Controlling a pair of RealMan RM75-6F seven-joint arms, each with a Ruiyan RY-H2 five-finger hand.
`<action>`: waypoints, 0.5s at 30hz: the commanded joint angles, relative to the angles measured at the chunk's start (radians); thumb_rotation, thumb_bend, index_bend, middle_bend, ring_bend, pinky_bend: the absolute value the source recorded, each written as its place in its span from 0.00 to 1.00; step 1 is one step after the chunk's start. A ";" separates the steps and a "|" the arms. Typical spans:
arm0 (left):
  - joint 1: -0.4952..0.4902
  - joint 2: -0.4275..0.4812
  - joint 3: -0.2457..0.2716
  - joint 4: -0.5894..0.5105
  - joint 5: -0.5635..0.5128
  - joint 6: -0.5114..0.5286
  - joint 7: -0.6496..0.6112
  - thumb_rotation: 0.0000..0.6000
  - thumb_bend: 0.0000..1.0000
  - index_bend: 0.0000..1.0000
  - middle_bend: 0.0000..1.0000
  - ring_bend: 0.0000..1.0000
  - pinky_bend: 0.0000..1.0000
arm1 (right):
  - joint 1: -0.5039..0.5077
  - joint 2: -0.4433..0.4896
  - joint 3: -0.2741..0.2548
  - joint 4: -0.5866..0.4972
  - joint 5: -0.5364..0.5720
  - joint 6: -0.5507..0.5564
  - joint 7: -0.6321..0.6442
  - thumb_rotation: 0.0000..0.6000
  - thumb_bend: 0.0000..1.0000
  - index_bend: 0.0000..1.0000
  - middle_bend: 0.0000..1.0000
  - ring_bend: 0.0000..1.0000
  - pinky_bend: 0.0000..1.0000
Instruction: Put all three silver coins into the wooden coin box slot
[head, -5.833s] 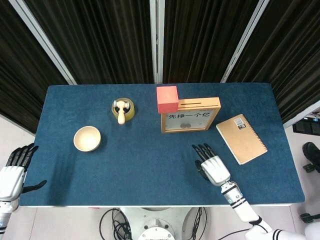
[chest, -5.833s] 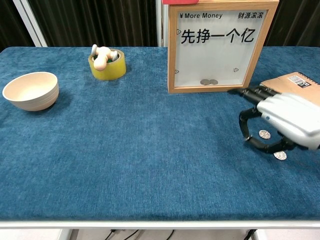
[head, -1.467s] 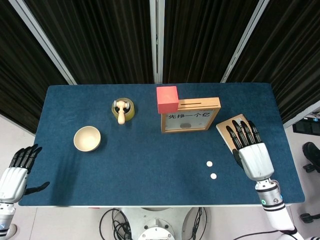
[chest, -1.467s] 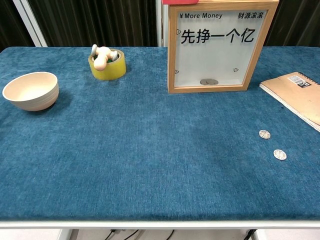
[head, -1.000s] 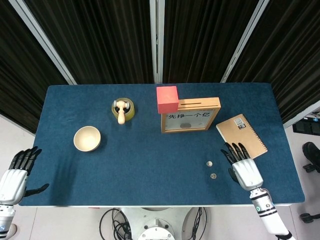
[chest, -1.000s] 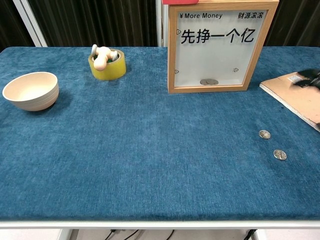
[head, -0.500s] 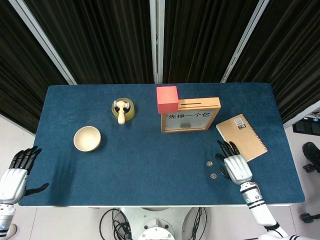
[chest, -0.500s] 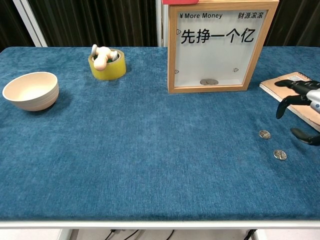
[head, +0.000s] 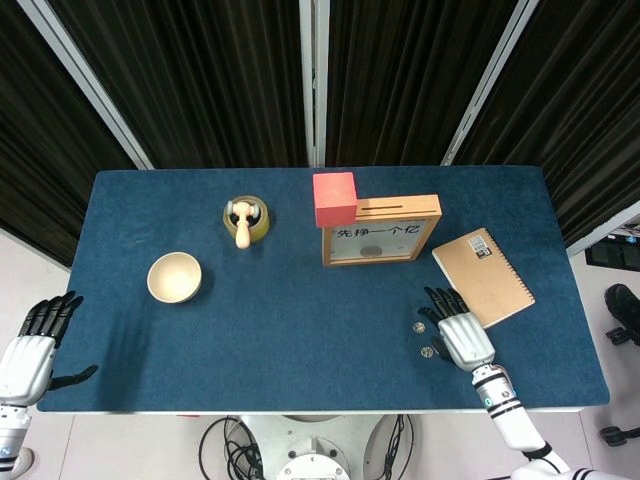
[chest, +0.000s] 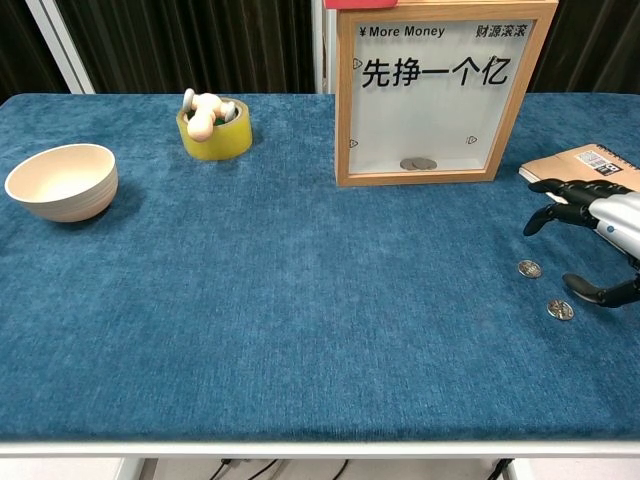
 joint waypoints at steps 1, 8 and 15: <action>-0.001 0.000 -0.001 -0.001 -0.001 -0.001 0.001 1.00 0.00 0.03 0.00 0.00 0.00 | -0.001 -0.003 0.000 0.003 -0.003 -0.006 -0.005 1.00 0.35 0.27 0.00 0.00 0.00; -0.002 0.000 -0.001 0.003 -0.006 -0.007 -0.004 1.00 0.00 0.03 0.00 0.00 0.00 | -0.004 -0.017 0.005 0.015 0.001 -0.025 -0.017 1.00 0.33 0.31 0.00 0.00 0.00; -0.001 -0.004 -0.001 0.015 -0.008 -0.007 -0.016 1.00 0.00 0.03 0.00 0.00 0.00 | -0.007 -0.023 0.011 0.018 -0.001 -0.033 -0.020 1.00 0.33 0.32 0.00 0.00 0.00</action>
